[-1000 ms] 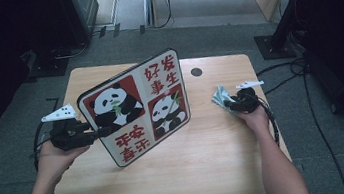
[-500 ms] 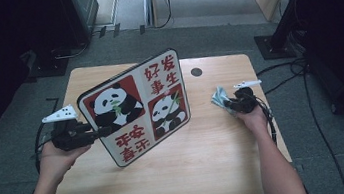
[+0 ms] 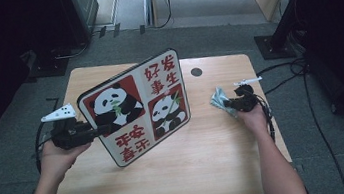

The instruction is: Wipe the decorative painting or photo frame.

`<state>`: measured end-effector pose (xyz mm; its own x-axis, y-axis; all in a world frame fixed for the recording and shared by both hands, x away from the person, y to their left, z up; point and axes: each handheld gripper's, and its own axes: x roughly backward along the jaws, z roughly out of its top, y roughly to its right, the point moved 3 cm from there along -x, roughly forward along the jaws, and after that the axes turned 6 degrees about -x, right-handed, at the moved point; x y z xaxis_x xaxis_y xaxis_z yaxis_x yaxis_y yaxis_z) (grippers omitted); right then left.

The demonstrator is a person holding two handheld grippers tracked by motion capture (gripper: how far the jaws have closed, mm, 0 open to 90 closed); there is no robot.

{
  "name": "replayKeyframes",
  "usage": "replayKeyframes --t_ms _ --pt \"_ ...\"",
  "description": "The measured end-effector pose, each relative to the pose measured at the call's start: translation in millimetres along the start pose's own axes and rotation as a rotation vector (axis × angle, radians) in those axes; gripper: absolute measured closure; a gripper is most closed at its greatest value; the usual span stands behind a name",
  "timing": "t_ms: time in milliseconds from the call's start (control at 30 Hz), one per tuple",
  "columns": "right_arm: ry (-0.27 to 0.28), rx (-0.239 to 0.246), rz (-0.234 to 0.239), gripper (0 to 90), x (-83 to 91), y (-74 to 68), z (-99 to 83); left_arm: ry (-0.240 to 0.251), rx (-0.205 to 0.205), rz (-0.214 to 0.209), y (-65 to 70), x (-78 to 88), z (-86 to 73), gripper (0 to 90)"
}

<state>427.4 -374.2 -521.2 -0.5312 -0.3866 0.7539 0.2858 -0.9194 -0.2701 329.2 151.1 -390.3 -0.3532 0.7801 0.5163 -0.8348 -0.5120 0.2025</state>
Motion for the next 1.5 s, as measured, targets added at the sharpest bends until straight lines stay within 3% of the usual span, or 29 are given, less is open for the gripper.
replayKeyframes --t_ms 333,467,600,700,833,967,1100,1167,1233,1333,1500 --pt "0.039 0.044 0.030 80.3 8.2 -13.2 4.2 -0.011 -0.006 0.003 1.6 -2.9 -0.1 70.3" --pt "0.034 0.093 0.019 80.3 8.7 -22.7 4.7 -0.009 -0.008 0.003 1.8 -2.5 -0.2 70.4" --pt "0.045 0.078 0.063 80.4 10.6 -30.6 7.4 -0.010 -0.007 0.002 1.5 -3.7 -0.5 70.4" --pt "0.076 0.101 0.077 80.6 13.2 -36.6 9.7 -0.012 -0.010 0.001 1.4 -4.0 -0.5 70.9" --pt "0.104 0.086 0.106 80.9 17.4 -43.9 13.3 -0.018 -0.012 0.002 1.3 -4.6 -0.8 71.6" --pt "0.136 0.133 0.105 80.8 22.0 -49.5 15.4 -0.015 -0.009 0.002 1.0 -4.8 -1.2 71.6" --pt "0.132 0.110 0.140 80.8 26.8 -55.2 17.6 -0.018 -0.011 0.004 0.8 -5.0 -1.4 71.5" --pt "0.144 0.134 0.133 80.8 29.3 -58.9 18.7 -0.018 -0.012 0.003 0.6 -5.2 -1.6 71.4" --pt "0.156 0.118 0.145 80.7 31.9 -63.0 20.8 -0.019 -0.012 0.002 0.6 -5.4 -1.7 71.4" --pt "0.121 0.083 0.171 80.7 36.0 -69.1 27.7 -0.023 -0.012 0.001 1.3 -6.1 -2.1 71.5" --pt "0.132 0.089 0.210 80.5 39.7 -78.5 33.8 -0.024 -0.015 0.002 2.3 -5.6 -1.9 74.6"
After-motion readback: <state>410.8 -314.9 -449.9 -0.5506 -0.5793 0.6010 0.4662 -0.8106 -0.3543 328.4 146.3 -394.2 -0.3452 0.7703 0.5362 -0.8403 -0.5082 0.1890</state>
